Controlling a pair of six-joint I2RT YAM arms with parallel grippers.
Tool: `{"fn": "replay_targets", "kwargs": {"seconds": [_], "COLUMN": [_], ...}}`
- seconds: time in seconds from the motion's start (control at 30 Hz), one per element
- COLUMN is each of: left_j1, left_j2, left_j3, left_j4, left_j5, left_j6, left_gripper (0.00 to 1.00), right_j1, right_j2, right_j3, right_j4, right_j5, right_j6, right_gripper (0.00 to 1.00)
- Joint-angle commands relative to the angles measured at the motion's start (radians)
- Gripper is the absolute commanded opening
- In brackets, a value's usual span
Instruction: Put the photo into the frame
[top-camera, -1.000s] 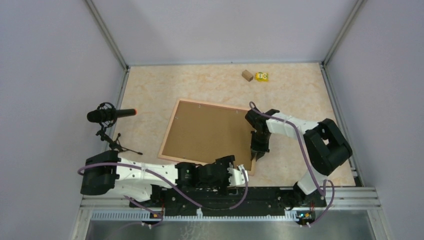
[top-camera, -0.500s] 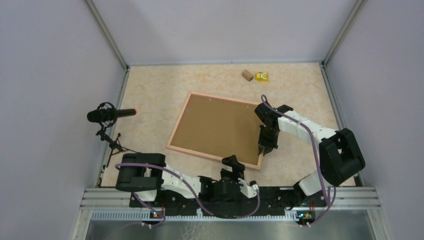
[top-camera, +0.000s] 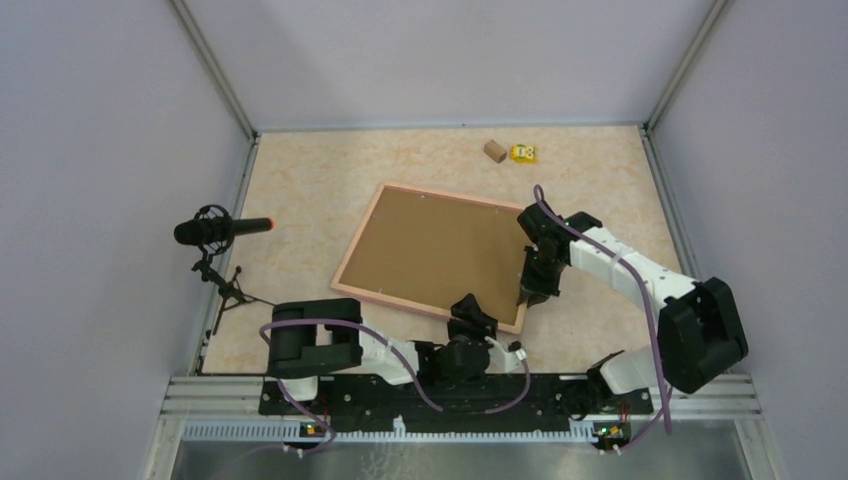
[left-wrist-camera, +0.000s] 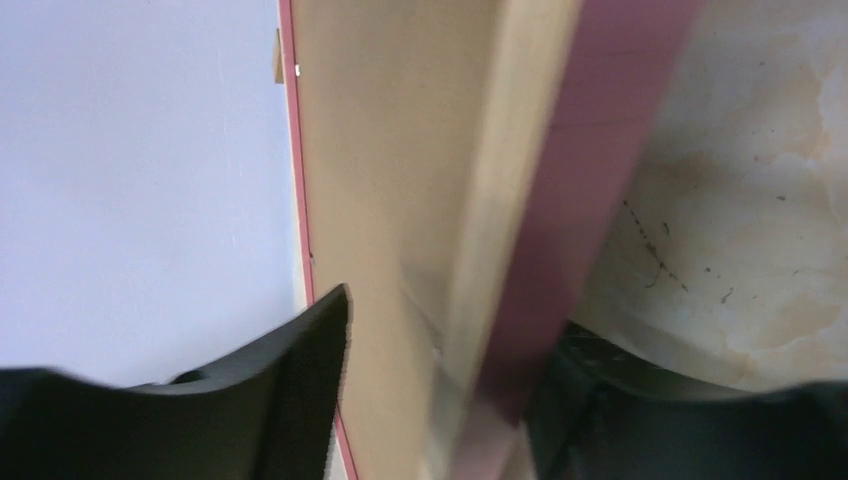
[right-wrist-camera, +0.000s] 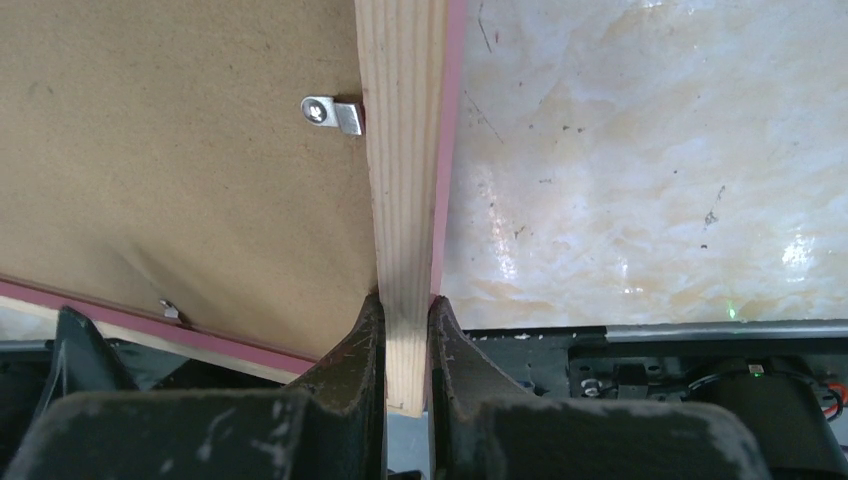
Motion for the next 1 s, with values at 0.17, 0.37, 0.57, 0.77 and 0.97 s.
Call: {"fn": "replay_targets", "kwargs": {"seconds": [0.17,0.37,0.57,0.77,0.97], "left_j1": [0.021,0.023,0.036,0.09,0.302], "left_j2": [-0.071,-0.191,-0.302,-0.417,-0.536], "left_j3": [0.132,0.22,0.303,0.461,0.674], "left_j4": [0.072,-0.083,-0.239,-0.478,-0.773], "left_j5": [-0.131,-0.148,-0.086,0.051,0.466], "left_j6": [0.109,0.061,-0.018,-0.276,-0.638], "left_gripper": [0.21,0.07,0.0,0.0,0.0], "right_j1": [-0.006,-0.04,-0.045,-0.046,-0.046], "right_j2": [-0.11,-0.232,-0.468,-0.748,-0.9], "right_j3": [0.035,0.103,0.276,0.182,0.119], "right_j4": [0.03,0.132,0.219,0.518,0.521], "right_j5": [-0.012,-0.086,0.065,0.092,0.227], "right_j6": [-0.022,-0.124,-0.147,-0.221,-0.252], "right_gripper": [0.0,0.45,0.99,0.99,0.99]}}
